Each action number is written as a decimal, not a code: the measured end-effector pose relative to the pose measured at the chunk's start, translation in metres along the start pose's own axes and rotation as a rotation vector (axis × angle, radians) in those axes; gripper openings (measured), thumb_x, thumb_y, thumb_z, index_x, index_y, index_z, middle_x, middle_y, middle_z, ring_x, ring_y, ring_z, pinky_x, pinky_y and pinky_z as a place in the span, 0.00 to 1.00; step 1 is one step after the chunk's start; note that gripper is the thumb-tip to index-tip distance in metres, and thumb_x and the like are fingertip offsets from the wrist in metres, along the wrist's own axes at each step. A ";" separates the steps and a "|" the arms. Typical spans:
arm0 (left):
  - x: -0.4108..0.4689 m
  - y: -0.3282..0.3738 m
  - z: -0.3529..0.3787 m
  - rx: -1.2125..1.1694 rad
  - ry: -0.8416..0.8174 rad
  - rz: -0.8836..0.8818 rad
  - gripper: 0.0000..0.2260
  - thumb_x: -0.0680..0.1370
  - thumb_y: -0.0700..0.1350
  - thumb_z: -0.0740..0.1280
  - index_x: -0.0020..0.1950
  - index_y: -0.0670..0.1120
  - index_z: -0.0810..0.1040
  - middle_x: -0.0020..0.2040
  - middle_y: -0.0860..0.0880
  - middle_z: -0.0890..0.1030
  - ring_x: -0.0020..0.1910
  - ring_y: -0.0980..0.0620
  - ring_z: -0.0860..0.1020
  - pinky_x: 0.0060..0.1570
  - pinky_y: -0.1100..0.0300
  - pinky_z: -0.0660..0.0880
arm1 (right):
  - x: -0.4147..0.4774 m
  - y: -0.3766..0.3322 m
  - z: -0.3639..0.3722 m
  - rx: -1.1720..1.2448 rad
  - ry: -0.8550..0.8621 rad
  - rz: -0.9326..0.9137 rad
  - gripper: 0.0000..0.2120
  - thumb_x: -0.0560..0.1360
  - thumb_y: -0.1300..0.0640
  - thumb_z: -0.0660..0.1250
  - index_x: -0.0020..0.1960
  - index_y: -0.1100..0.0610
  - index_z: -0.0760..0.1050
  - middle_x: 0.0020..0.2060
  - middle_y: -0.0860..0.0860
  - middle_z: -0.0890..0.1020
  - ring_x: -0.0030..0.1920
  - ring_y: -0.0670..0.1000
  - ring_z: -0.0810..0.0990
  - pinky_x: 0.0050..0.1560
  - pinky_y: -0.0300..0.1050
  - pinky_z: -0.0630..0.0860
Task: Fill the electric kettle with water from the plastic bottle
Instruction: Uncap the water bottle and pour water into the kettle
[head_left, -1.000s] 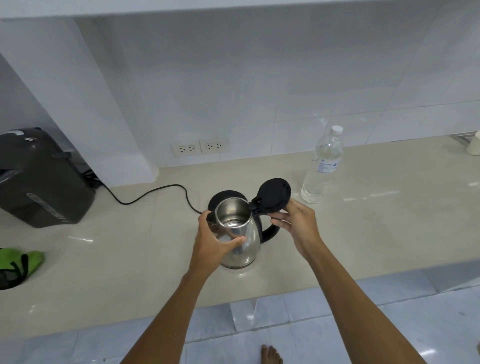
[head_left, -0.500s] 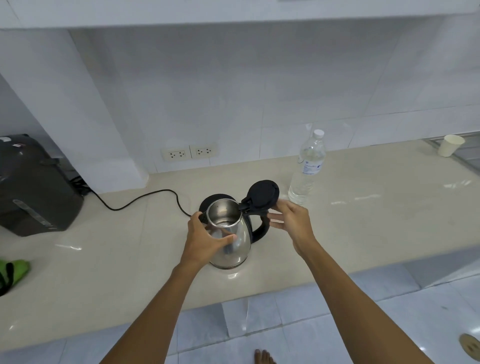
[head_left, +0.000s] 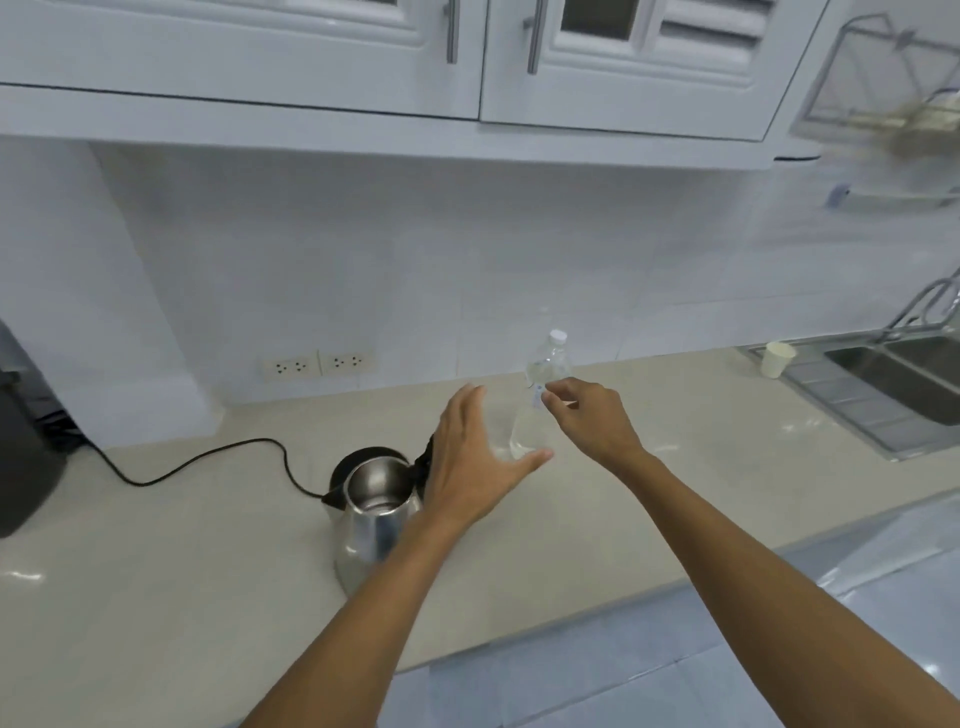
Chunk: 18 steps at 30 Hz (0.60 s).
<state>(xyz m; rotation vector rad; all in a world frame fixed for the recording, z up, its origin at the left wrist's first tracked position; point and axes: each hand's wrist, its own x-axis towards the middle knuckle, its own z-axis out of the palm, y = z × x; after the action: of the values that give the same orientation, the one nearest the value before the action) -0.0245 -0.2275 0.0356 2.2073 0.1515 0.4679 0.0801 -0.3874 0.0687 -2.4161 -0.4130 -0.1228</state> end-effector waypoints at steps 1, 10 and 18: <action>0.009 0.008 0.010 -0.009 0.001 0.019 0.48 0.72 0.66 0.78 0.83 0.47 0.60 0.82 0.52 0.61 0.81 0.51 0.59 0.78 0.60 0.59 | 0.010 0.003 -0.008 -0.013 0.008 -0.012 0.16 0.80 0.47 0.65 0.62 0.54 0.82 0.57 0.48 0.86 0.55 0.50 0.85 0.61 0.50 0.79; 0.094 0.013 0.122 -0.110 0.004 -0.075 0.45 0.75 0.61 0.78 0.83 0.47 0.59 0.80 0.52 0.63 0.79 0.51 0.63 0.76 0.49 0.69 | 0.132 0.048 -0.036 -0.063 -0.026 -0.115 0.18 0.80 0.45 0.64 0.63 0.54 0.81 0.57 0.48 0.86 0.54 0.49 0.85 0.59 0.48 0.80; 0.147 -0.071 0.204 -0.073 0.026 -0.417 0.59 0.66 0.66 0.82 0.86 0.44 0.55 0.84 0.45 0.61 0.82 0.44 0.62 0.79 0.46 0.66 | 0.204 0.076 -0.008 -0.047 -0.135 -0.183 0.17 0.77 0.43 0.69 0.58 0.54 0.84 0.51 0.47 0.87 0.51 0.47 0.84 0.57 0.44 0.80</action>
<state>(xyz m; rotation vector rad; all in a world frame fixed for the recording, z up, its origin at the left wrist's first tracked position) 0.1925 -0.2919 -0.0942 2.0261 0.5852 0.2636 0.2984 -0.3941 0.0680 -2.4374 -0.7010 -0.0503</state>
